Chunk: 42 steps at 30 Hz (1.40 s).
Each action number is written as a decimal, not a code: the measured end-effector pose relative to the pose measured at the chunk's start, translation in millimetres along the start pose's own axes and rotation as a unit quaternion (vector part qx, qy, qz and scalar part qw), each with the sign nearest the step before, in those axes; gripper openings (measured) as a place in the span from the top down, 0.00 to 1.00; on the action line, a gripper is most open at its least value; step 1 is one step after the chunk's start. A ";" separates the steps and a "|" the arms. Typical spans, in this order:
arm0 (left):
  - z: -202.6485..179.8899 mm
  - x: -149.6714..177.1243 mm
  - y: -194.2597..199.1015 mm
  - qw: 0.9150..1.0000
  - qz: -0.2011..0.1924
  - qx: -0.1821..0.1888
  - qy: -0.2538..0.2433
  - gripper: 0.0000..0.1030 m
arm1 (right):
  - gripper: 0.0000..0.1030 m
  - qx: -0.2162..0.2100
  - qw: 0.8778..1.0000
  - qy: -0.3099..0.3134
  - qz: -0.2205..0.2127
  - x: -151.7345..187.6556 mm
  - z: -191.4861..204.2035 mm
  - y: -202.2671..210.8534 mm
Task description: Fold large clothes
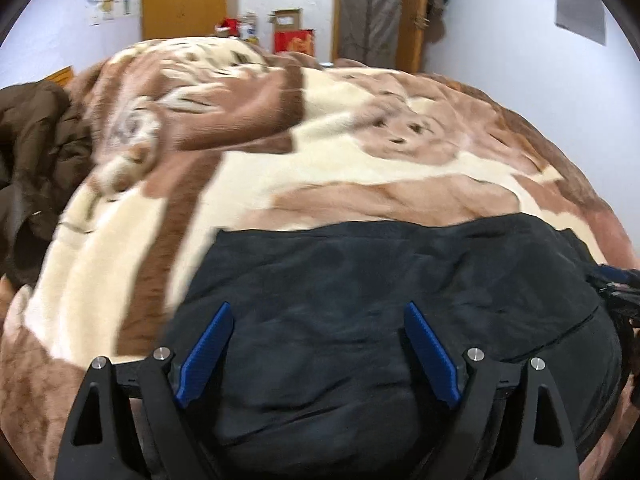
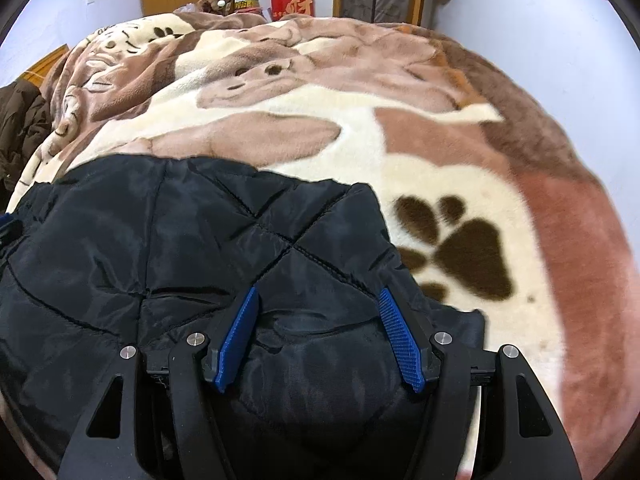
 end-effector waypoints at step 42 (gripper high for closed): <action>55.9 78.6 0.1 0.993 0.014 0.026 0.113 0.10 | 0.43 -0.013 0.999 -0.039 0.018 44.6 -16.7 -6.7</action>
Point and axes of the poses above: each gripper's, at about its wrist camera, not at the fingertips, and y roughly against the way its jaws point, z to its left, x to its underside, the point moved 10 cm from there along -y, roughly the way its jaws point, and after that the axes turned 10 degrees about x, right-handed, at the moved point
